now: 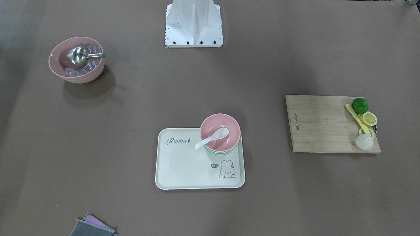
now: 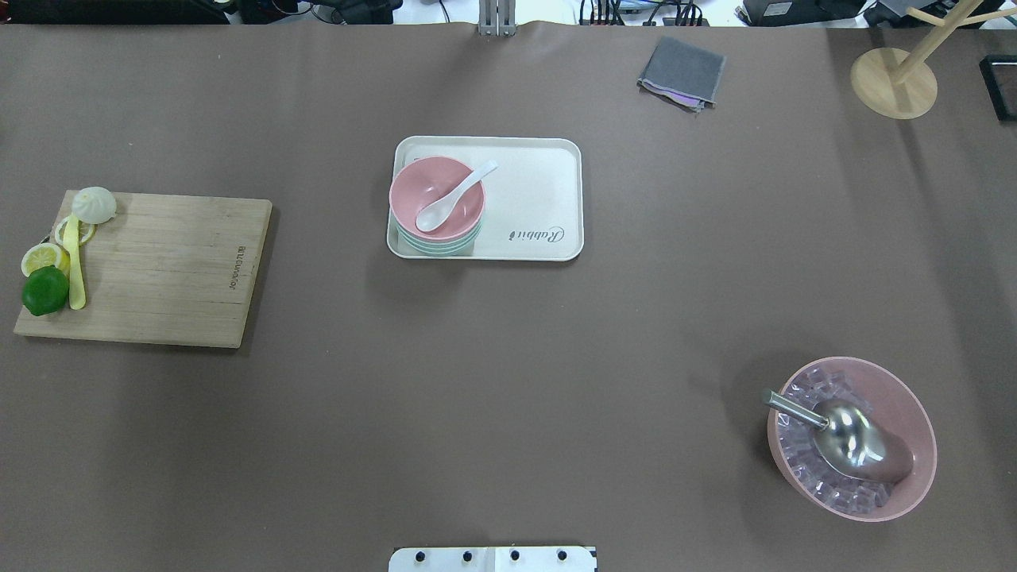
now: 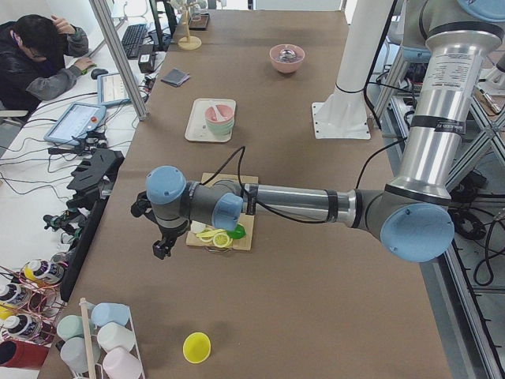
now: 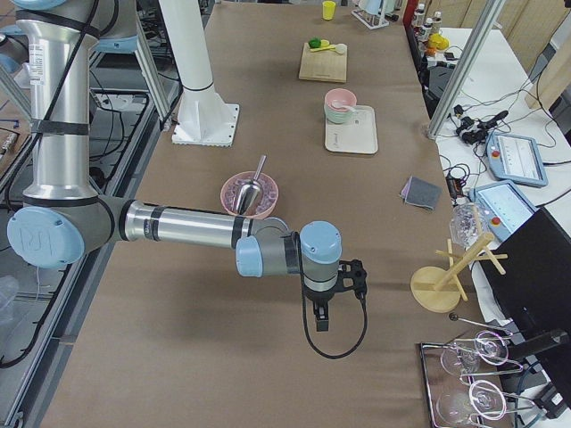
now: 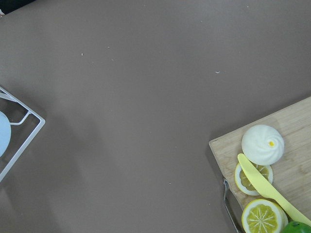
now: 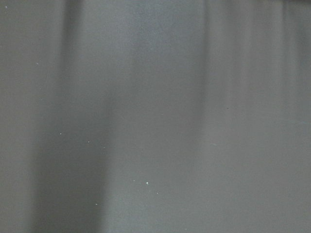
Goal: Stack pink bowl on green and place spoon
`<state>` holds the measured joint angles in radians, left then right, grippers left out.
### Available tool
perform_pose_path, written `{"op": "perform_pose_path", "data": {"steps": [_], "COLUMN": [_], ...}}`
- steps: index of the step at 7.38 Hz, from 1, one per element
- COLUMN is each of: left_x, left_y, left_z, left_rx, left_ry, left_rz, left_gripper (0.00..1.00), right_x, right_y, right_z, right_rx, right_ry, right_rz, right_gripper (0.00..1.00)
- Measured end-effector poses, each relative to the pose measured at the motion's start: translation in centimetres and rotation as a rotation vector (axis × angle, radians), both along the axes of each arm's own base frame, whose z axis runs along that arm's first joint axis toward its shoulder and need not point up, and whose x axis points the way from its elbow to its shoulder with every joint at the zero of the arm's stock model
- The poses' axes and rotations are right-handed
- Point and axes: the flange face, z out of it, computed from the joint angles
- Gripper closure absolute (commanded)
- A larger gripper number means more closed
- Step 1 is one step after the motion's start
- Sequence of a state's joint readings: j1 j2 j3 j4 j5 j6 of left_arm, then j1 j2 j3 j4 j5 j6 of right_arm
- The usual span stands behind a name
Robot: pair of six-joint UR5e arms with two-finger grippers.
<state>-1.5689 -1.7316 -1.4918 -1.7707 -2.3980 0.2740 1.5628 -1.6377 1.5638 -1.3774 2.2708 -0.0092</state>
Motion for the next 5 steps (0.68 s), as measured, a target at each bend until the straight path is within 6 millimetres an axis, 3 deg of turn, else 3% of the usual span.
{"op": "perform_pose_path", "data": {"steps": [2,5], "left_x": [-0.7,-0.9], "left_y": [1.4,2.9], "left_z": [-0.7,3.3], "left_rx": [0.013,-0.17], "left_ry": [-0.004,0.004], "left_rz": [-0.015,-0.106], "left_gripper": [0.02,0.02], "right_x": [0.0,0.0], "right_y": [0.0,0.2], "right_z": [-0.1,0.1], "right_rx": [0.002,-0.002], "right_ry": [-0.005,-0.005], "right_rz": [0.0,-0.001], "right_gripper": [0.0,0.0]}}
